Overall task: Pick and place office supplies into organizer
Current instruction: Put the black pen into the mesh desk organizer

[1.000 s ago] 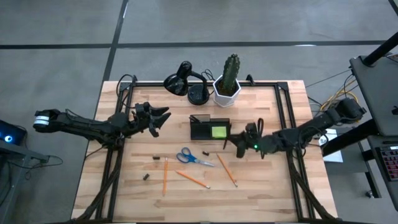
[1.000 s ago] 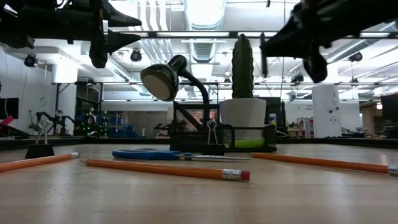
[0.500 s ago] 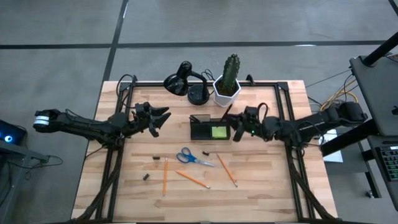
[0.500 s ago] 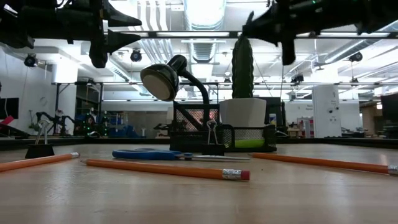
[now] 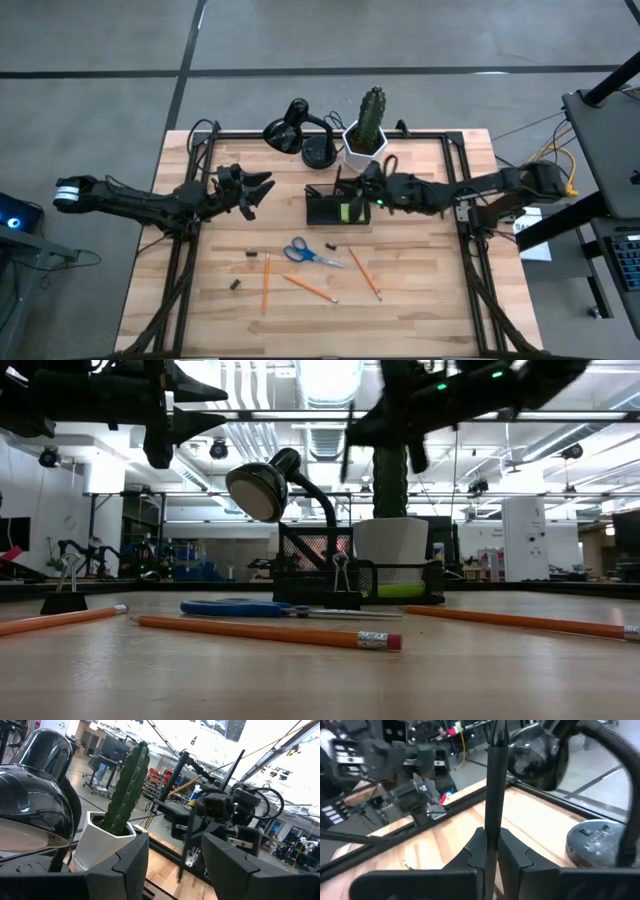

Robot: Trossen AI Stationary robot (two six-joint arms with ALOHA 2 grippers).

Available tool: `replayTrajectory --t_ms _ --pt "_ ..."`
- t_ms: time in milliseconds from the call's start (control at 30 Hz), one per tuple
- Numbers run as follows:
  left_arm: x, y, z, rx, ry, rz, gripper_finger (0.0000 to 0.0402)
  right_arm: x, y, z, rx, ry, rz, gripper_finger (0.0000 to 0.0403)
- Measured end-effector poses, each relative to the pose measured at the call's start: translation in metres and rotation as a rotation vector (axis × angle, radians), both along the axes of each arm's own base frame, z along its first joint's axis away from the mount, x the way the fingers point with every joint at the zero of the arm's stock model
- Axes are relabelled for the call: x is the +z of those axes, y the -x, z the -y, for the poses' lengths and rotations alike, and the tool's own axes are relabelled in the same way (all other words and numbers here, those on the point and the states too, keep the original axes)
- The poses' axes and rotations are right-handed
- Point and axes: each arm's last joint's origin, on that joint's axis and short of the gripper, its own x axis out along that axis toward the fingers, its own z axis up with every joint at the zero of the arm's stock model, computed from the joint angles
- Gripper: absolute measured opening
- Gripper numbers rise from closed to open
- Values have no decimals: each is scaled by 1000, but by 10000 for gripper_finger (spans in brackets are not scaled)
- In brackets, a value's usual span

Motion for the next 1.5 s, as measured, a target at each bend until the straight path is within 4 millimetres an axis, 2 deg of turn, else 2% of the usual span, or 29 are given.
replayTrajectory --t_ms 133,400,700,1000,1500 --pt "0 0 0 0 0 -1 168 -8 -21 13 60 -29 -28 13" --pt "0 0 0 0 0 -1 168 -24 -50 35 29 -40 -81 13" --pt "0 0 0 0 0 0 168 -29 -69 41 51 11 -332 13" --pt "0 0 0 0 -1 -6 168 -30 -69 47 76 58 -439 13" --pt "0 0 0 0 -1 -5 168 -43 -58 63 283 27 -487 13"
